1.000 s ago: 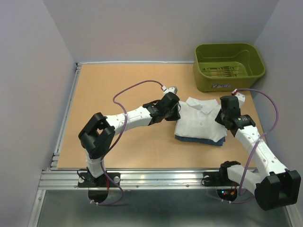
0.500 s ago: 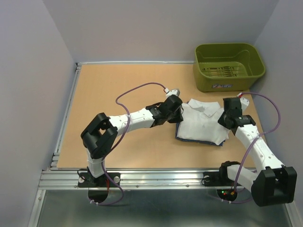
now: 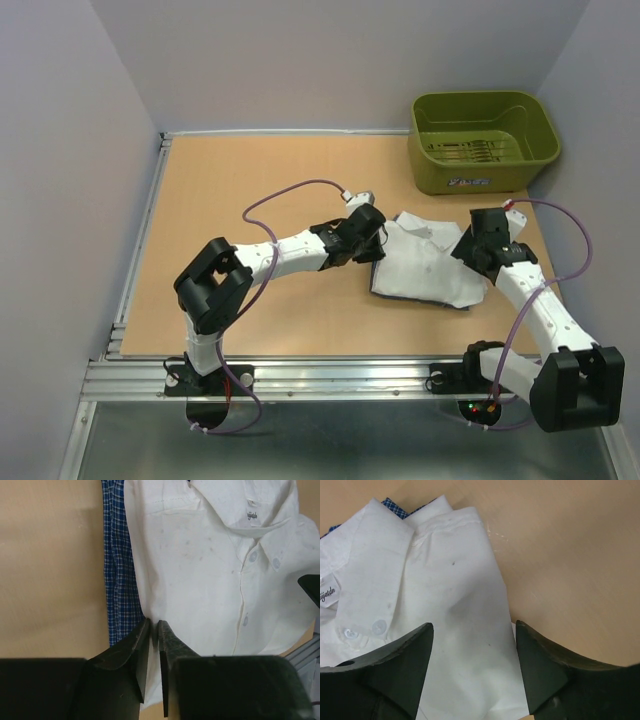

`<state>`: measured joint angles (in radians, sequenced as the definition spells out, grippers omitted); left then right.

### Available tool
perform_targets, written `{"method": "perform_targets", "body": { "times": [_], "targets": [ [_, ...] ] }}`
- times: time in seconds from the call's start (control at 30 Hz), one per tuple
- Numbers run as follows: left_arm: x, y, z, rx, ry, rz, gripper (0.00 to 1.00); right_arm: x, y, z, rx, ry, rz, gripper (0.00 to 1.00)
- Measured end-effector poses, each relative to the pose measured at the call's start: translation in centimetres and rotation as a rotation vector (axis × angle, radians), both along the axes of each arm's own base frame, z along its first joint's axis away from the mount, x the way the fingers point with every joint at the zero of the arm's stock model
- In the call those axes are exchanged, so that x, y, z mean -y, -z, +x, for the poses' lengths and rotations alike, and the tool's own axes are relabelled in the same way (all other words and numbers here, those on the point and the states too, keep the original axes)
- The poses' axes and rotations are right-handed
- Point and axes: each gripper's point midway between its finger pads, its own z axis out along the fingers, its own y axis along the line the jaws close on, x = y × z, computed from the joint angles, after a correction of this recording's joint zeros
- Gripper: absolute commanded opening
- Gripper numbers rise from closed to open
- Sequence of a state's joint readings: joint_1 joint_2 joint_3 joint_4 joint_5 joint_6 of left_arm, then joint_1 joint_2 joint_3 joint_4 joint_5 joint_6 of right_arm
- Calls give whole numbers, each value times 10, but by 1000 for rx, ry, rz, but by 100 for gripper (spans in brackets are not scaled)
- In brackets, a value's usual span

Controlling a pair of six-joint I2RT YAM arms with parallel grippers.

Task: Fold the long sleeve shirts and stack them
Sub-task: Neatly place the folded shirt to the corner

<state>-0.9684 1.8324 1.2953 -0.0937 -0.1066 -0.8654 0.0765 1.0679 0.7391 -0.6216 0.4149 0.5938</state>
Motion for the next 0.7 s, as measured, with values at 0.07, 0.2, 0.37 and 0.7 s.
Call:
{"method": "perform_targets", "body": {
  "times": [0.07,0.2,0.37,0.7],
  "targets": [
    [-1,1,0,-4,-4,1,56,2,-1,0,-3,-7,-14,80],
    [-6,6,-2,-16,-17,18,75,3,-11,3,13,-32,-29,81],
    [-11,-12,-3,4,-21,6,72,-6,-44,21,99,-88,-6,79],
    [30,-84,26,150,19,-120,40,-19,-55,43,169,-137,47,63]
  ]
}}
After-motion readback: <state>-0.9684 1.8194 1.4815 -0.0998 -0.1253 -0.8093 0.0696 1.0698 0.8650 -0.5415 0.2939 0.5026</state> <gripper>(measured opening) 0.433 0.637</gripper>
